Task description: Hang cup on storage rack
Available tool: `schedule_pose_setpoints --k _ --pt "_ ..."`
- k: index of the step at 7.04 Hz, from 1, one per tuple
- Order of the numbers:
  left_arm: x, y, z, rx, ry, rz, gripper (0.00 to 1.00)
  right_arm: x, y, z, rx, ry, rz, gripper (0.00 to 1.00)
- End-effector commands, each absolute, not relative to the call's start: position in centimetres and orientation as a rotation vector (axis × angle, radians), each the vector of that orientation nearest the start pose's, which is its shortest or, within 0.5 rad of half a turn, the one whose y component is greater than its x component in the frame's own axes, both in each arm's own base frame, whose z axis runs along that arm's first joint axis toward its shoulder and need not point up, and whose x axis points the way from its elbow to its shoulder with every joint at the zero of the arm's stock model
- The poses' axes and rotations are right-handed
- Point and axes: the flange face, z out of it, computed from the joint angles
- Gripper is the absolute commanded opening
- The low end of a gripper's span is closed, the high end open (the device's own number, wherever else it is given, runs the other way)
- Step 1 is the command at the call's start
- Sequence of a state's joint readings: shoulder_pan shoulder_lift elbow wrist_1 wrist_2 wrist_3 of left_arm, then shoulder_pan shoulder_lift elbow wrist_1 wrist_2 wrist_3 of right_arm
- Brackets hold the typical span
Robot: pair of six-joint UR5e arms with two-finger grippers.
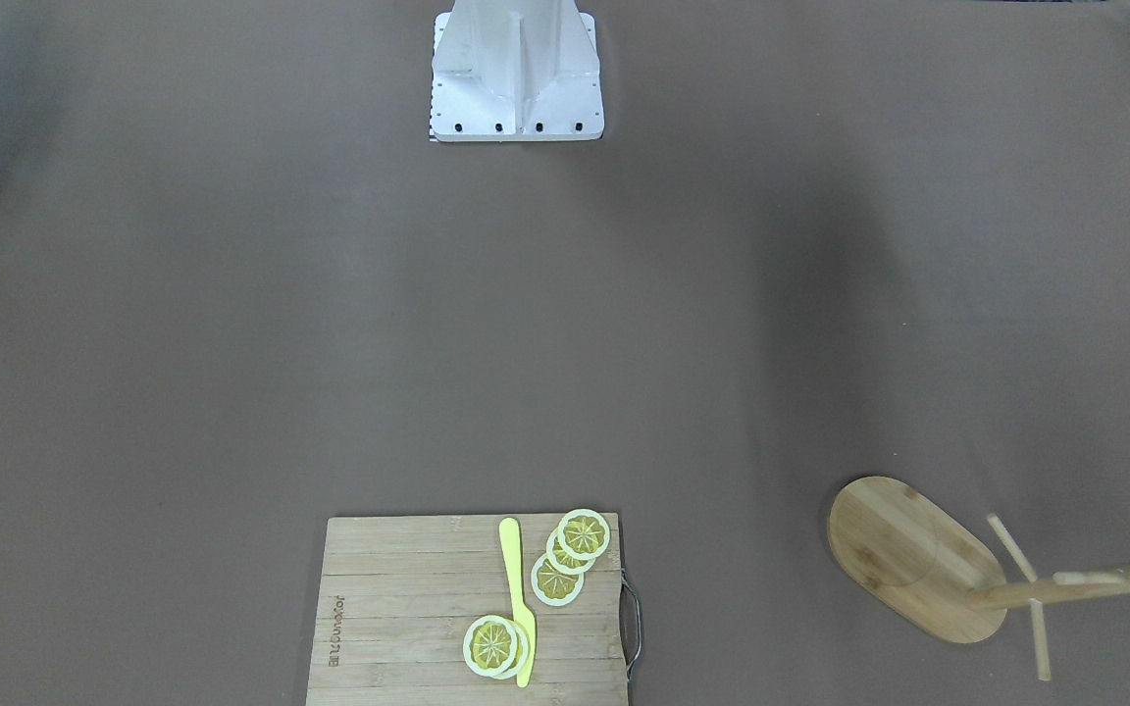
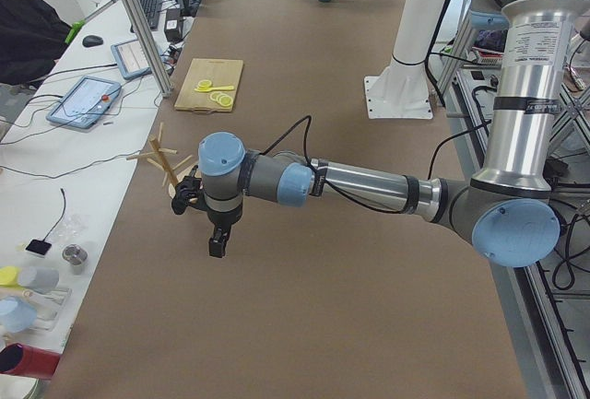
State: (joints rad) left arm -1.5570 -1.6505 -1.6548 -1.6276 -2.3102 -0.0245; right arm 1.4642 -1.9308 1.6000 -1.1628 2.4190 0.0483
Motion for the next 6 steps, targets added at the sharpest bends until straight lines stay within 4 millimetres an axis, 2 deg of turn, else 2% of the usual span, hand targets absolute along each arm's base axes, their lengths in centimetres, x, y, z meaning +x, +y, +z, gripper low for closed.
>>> schedule_pose_setpoints --k 1,2,4,5,6 --pt "-5.9 -53.5 57.3 0.195 0.74 0.071 0.98 1.9 -32.8 74.7 0.01 -0.85 -0.127 0.15" --pt "-5.9 -53.5 57.3 0.195 0.74 0.071 0.98 1.9 -32.1 75.1 0.029 -0.849 -0.186 0.0" --pt "-5.8 -53.5 57.5 0.19 0.742 0.071 0.98 1.9 -32.2 75.0 0.044 -0.853 -0.209 0.0" --pt "-5.8 -53.6 57.8 0.184 0.741 0.067 0.98 1.7 -33.3 72.6 0.078 -0.881 -0.215 0.0" --pt "-5.8 -54.4 57.4 0.192 0.74 0.071 0.98 1.3 -34.9 68.6 0.082 -0.941 -0.137 0.0"
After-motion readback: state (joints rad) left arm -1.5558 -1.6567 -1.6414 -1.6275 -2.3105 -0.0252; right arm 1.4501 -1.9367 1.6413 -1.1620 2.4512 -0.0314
